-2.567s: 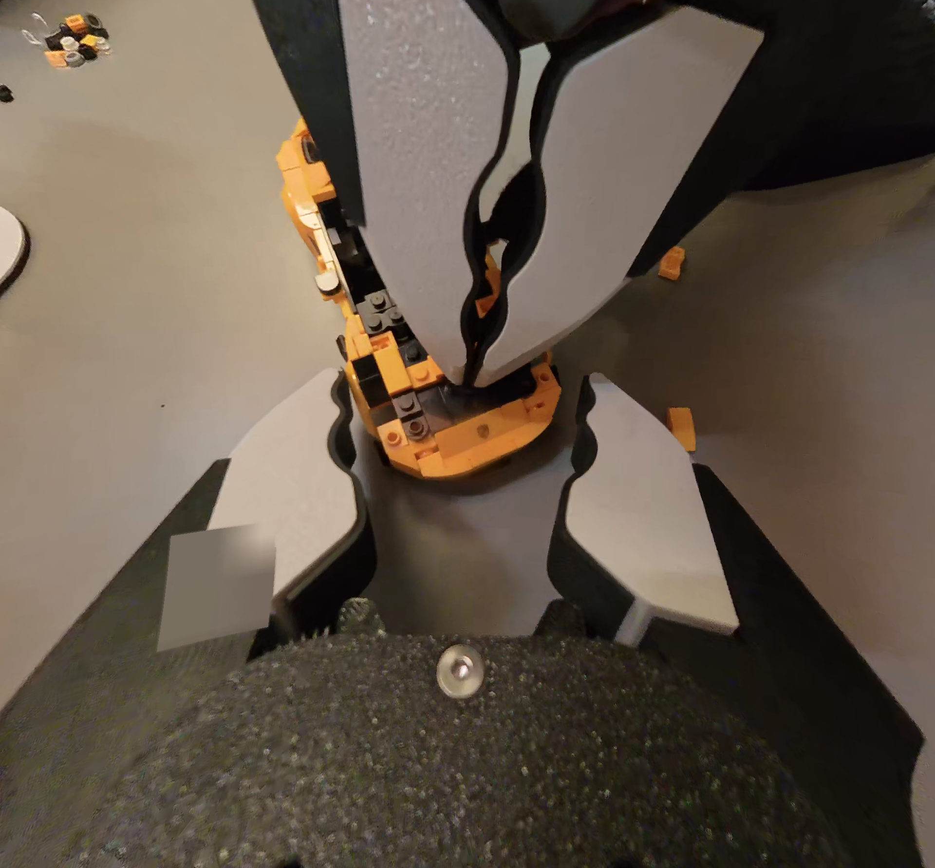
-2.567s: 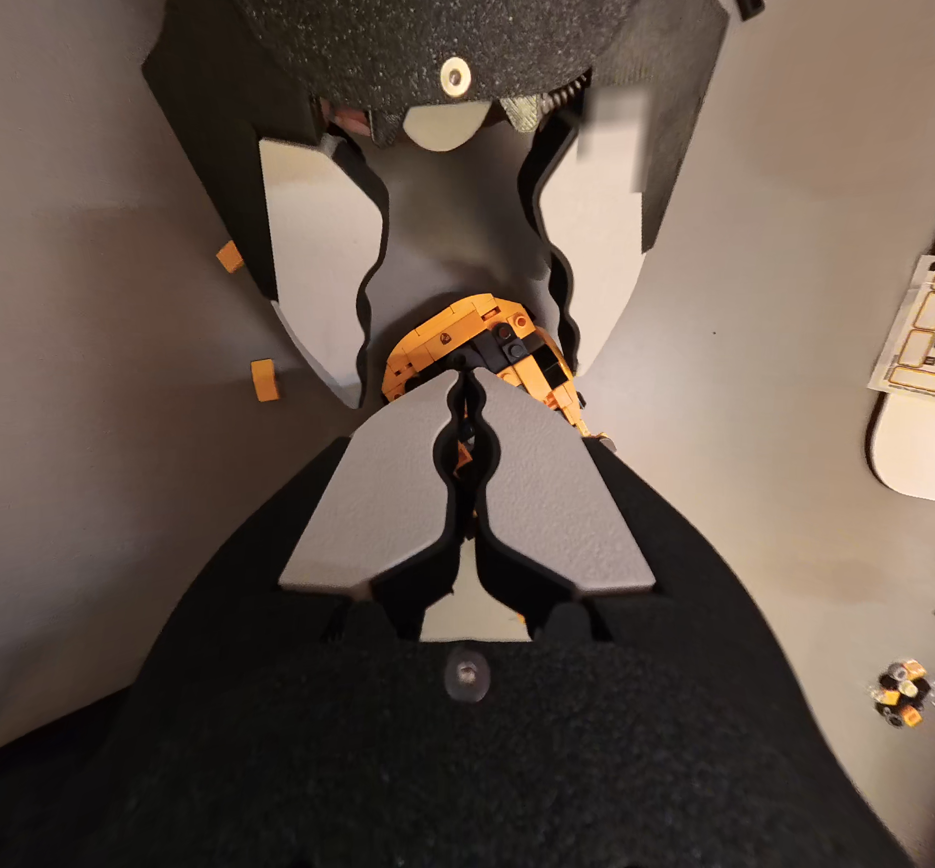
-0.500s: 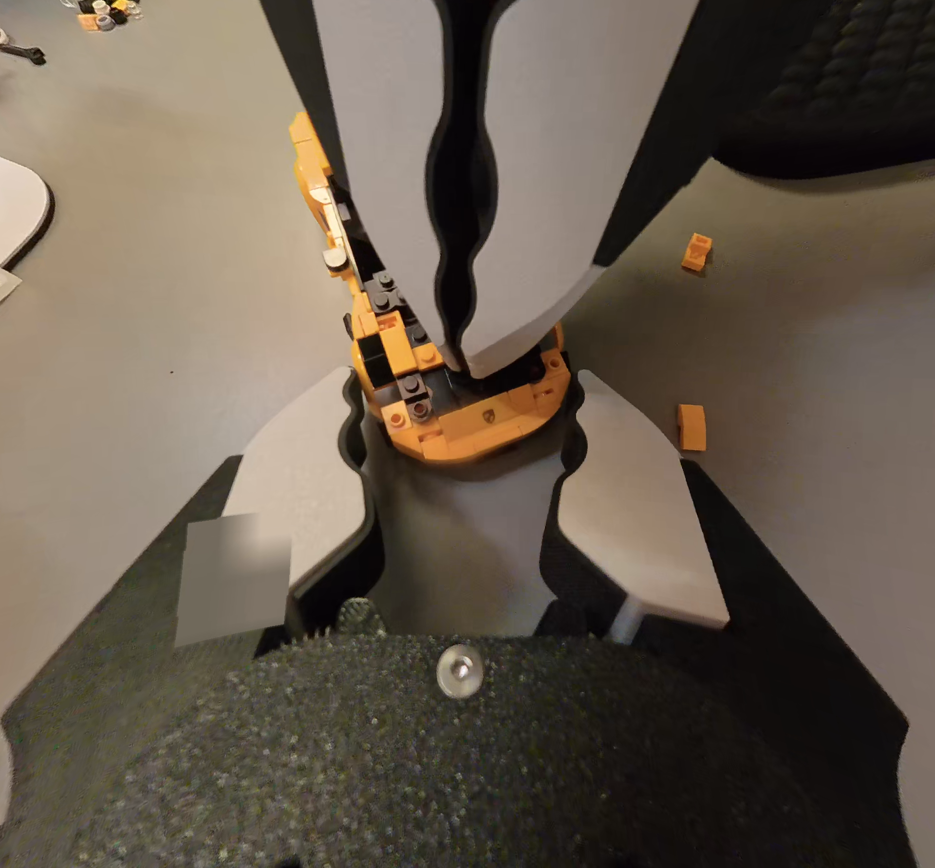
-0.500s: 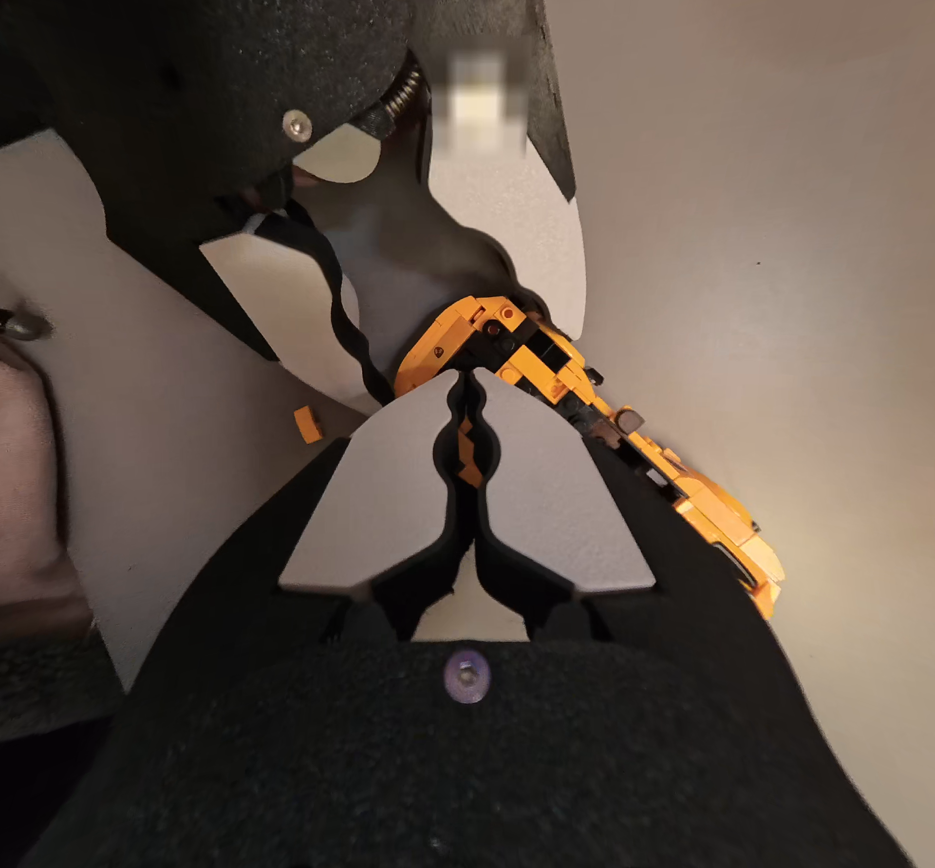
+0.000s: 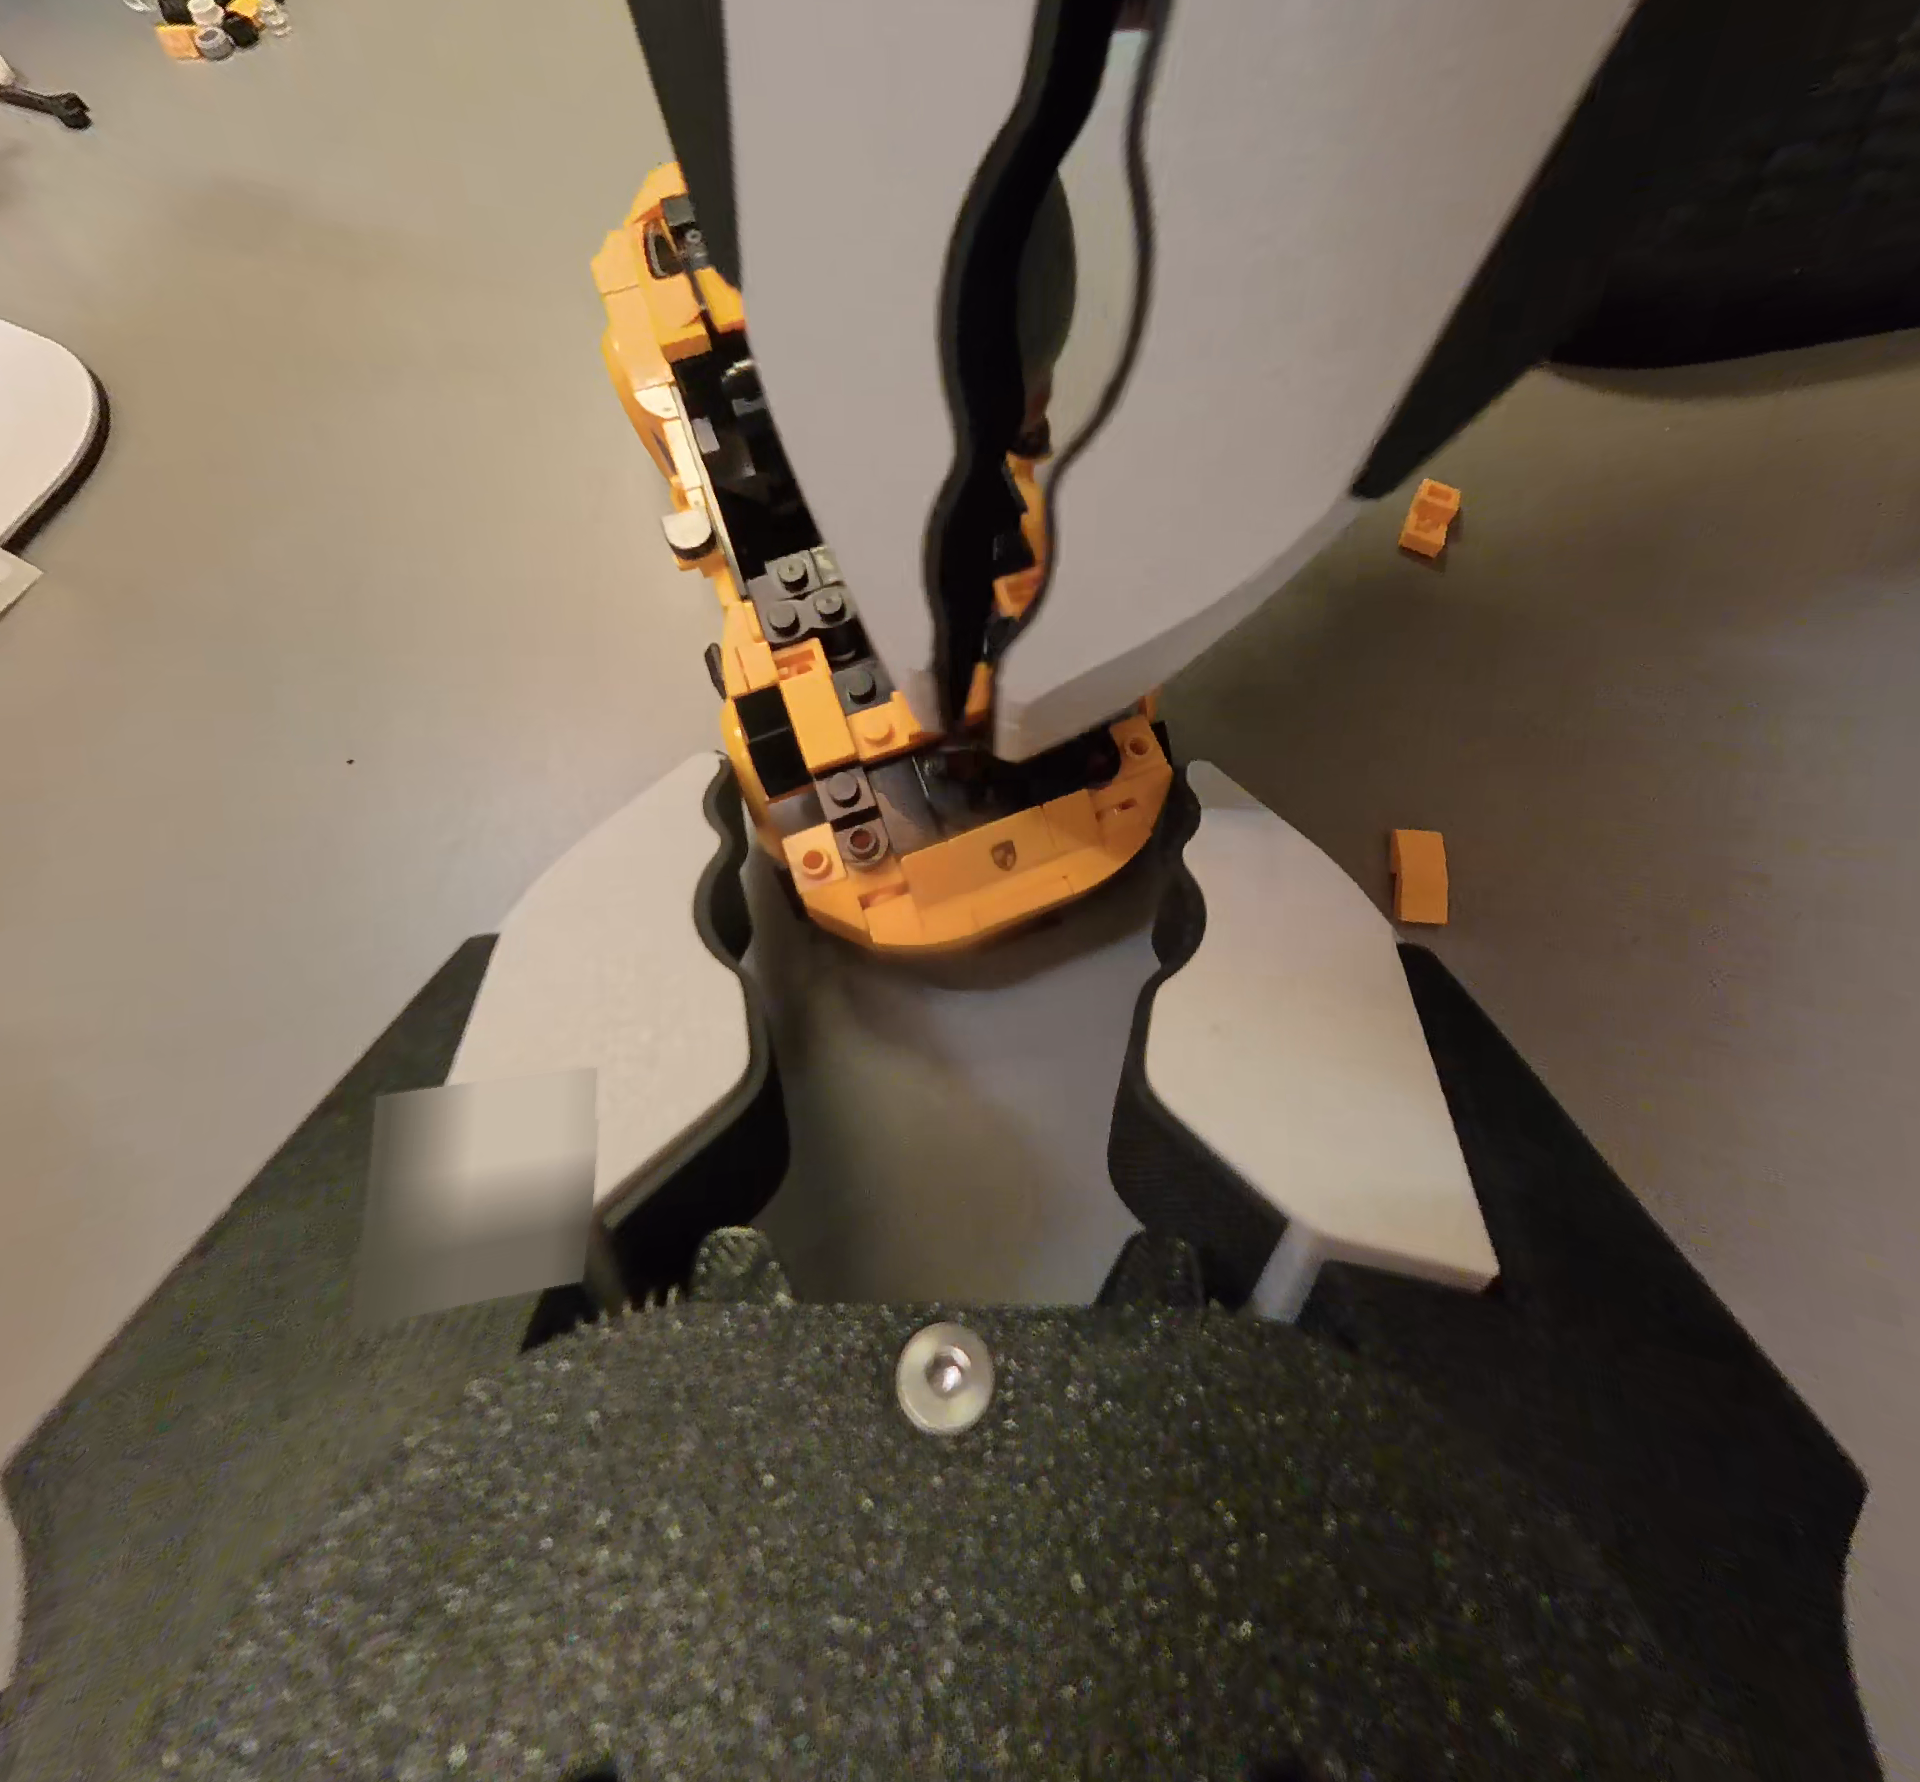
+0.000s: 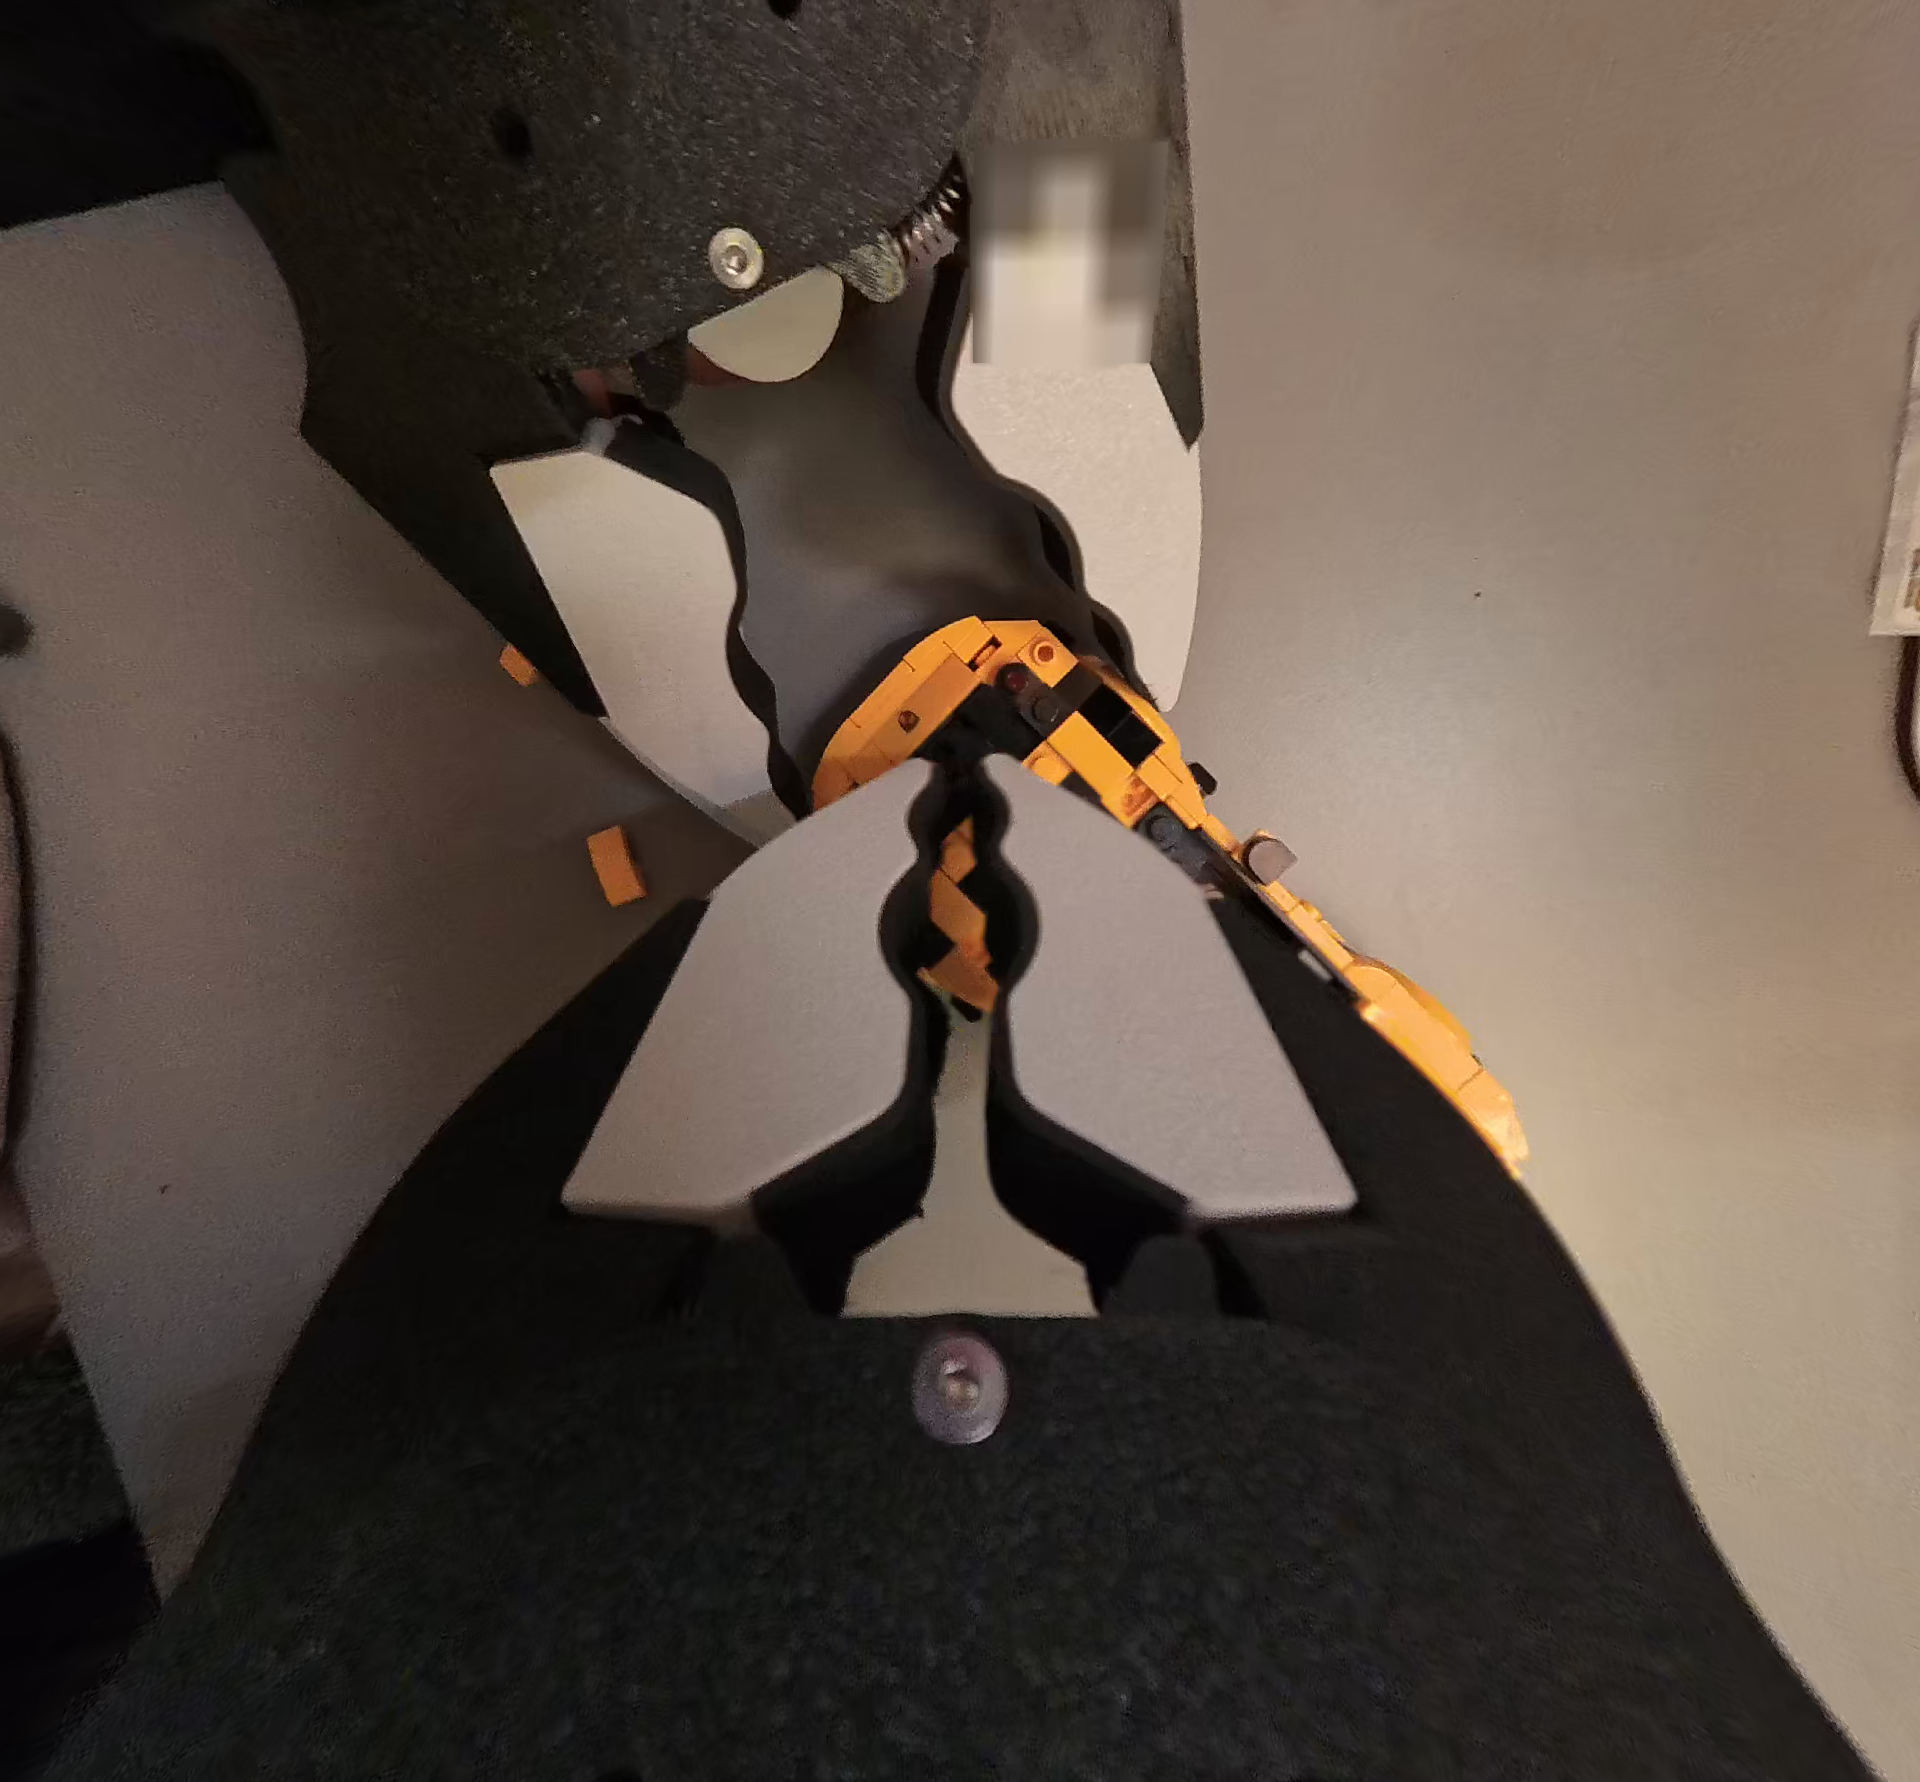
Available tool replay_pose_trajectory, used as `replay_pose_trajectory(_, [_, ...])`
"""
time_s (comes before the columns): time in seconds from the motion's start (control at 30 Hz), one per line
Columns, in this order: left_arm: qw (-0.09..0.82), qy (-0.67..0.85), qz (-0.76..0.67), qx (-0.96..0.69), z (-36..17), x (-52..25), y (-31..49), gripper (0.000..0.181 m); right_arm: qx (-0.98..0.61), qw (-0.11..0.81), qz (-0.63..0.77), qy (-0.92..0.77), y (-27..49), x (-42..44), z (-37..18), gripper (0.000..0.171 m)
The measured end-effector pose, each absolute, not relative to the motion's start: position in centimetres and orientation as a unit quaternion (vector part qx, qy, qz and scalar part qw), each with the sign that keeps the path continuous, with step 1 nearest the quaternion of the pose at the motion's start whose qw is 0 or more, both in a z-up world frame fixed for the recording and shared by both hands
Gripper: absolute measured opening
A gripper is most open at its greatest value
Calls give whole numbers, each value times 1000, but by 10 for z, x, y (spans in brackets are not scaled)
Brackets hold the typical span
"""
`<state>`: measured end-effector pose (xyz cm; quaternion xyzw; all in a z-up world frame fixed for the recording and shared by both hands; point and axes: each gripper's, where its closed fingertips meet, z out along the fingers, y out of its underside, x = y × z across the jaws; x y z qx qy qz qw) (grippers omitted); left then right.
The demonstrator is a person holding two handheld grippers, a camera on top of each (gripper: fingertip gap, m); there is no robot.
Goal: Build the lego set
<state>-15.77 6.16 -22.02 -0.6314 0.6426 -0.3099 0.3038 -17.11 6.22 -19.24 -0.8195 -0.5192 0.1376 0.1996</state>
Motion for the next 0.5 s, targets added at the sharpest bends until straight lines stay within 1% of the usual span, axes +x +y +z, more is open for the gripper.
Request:
replay_pose_trajectory(0.07, [304, 643, -310, -631, -220, -158, 62, 76, -813, 195, 123, -534, 60, -170, -194, 6])
replay_pose_trajectory(0.17, [304, 643, -310, -631, -220, -158, 62, 76, -809, 202, 105, -542, 61, -169, -197, 3])
replay_pose_trajectory(0.33, [303, 643, -310, -632, -220, -158, 61, 76, -806, 203, 103, -546, 60, -170, -194, 2])
replay_pose_trajectory(0.5, [302, 646, -311, -629, -220, -159, 61, 76, -804, 201, 98, -552, 59, -174, -197, 8])
